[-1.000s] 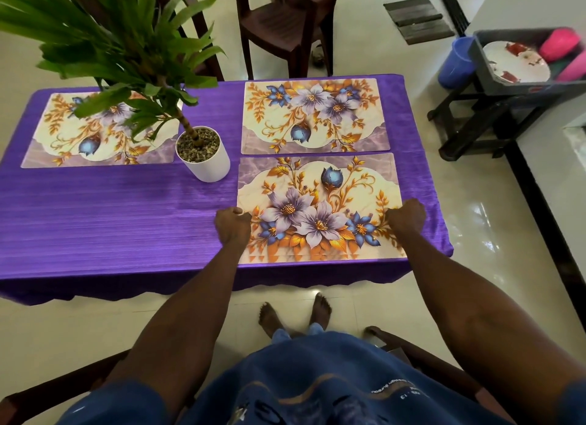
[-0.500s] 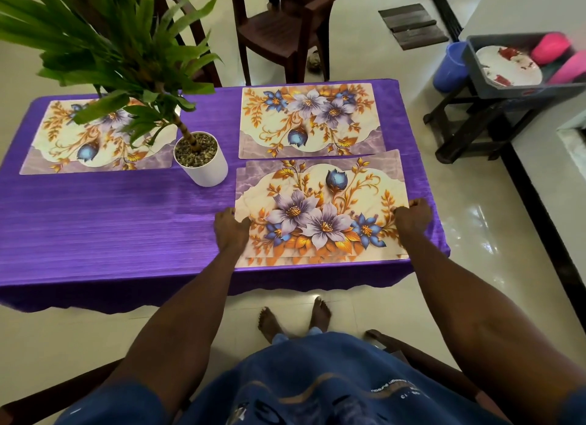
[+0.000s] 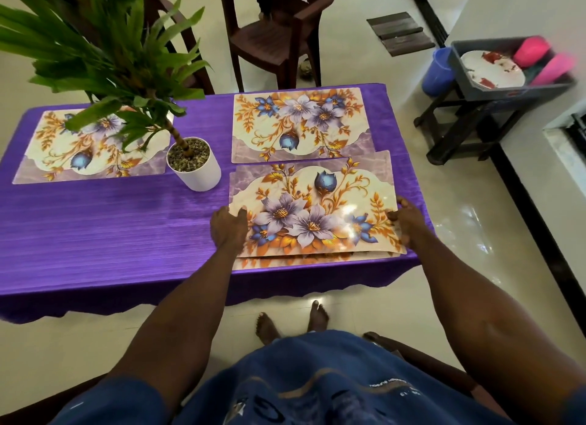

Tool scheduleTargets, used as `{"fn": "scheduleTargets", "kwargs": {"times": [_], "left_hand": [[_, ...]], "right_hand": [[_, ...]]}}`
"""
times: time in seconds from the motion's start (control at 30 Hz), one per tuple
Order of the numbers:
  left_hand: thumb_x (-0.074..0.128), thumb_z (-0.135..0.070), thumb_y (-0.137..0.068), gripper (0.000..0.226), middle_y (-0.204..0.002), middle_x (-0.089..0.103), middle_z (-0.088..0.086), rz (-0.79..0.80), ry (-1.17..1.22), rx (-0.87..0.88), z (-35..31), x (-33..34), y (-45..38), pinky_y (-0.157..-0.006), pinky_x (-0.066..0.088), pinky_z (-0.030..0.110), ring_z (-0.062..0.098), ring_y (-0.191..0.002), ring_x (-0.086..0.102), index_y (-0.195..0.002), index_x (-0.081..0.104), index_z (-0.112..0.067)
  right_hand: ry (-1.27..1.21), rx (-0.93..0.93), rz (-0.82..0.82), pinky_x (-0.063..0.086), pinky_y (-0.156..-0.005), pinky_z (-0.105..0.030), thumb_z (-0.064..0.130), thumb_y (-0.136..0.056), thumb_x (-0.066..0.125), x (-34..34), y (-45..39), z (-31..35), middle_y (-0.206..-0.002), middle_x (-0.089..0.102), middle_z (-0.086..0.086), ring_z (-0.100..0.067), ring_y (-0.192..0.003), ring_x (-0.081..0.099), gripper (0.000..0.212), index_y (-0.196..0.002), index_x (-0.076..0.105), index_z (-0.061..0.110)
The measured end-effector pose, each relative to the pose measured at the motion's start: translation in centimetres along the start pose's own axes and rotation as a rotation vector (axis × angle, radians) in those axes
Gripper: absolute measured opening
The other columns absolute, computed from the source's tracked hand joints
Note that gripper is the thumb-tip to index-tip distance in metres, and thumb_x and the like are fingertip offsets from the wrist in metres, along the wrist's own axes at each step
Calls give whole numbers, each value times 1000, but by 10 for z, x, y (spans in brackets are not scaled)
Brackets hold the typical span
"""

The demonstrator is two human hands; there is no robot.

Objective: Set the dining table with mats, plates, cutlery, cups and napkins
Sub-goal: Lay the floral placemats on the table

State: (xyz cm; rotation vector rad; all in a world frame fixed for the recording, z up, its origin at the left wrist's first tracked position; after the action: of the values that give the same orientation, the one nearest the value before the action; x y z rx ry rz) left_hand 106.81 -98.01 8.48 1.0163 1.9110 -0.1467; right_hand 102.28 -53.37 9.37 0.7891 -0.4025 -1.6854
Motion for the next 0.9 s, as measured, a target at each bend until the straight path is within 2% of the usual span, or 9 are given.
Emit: {"fn": "scheduleTargets", "kwargs": {"times": [0.2,0.33,0.43,0.5,0.57,0.63,0.7,0.8,0.9], "left_hand": [[54,-40,-95,47,-131,59,16,-1,128,-107,7,-9,0,-91,47,42,36,-117,56,-130,55,-8],[54,-28,-93,25,-107,67,14,-88,331,12,20,-27,3,-75,43,33,34,-100,61,-104,64,-8],[50,-32,-89,32,-104,69,13,-174,345,58,42,-43,11,-79,48,39,34,-98,61,-105,66,-10],[49,-32,-89,34,-106,68,15,-225,320,63,59,-53,16,-84,50,44,35,-99,60,-107,66,-9],[51,-29,-90,32,-107,68,16,-265,328,40,76,-62,18,-85,49,45,37,-101,60,-108,67,-7],[53,-23,-91,29,-109,68,17,-308,347,12,94,-77,17,-84,48,42,36,-102,60,-109,67,-6],[53,-20,-92,27,-108,67,18,-328,375,-23,116,-93,14,-81,45,37,34,-100,59,-108,67,-3],[54,-17,-92,23,-102,65,15,-343,456,-107,159,-125,4,-74,38,32,30,-94,59,-104,66,-1],[55,-15,-89,22,-102,66,14,-358,525,-166,207,-164,-8,-76,42,35,31,-94,59,-103,65,-1]], "right_hand": [[-51,35,127,53,-93,-50,8,-96,55,1,4,-4,-115,65,-8,-28,-105,64,36,-125,54,28],[-91,103,237,55,-80,-49,-3,-94,50,13,15,-10,-107,66,-13,-31,-94,65,35,-122,50,18],[-107,175,329,56,-72,-43,-9,-90,45,27,29,-14,-104,67,-14,-31,-89,66,32,-110,54,14],[-104,187,383,56,-81,-49,-8,-85,43,40,35,-18,-110,66,-17,-35,-94,66,35,-111,55,12],[-121,162,435,55,-87,-52,-5,-87,45,56,44,-18,-110,68,-18,-35,-95,68,36,-118,56,8],[-139,121,467,60,-75,-45,0,-94,46,78,60,-13,-95,74,-12,-27,-82,72,22,-111,58,7],[-118,98,479,61,-69,-39,4,-98,46,99,70,-11,-93,73,-10,-24,-80,72,18,-110,58,9],[-75,77,516,58,-78,-45,3,-97,48,143,87,-11,-105,70,-11,-28,-90,69,25,-116,57,16],[-48,50,497,59,-69,-43,-4,-95,46,198,109,-8,-97,71,-9,-28,-81,70,30,-112,57,18]]}}
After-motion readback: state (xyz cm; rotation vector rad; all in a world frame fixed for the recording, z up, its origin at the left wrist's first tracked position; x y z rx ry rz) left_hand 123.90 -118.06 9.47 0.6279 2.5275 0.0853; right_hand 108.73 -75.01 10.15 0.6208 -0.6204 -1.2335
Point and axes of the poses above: each hand's wrist, its own y-axis away from the middle knuckle, its own x-axis out of the palm, z = x × y, the point moved 5 cm from there along -y, towards the middle knuckle
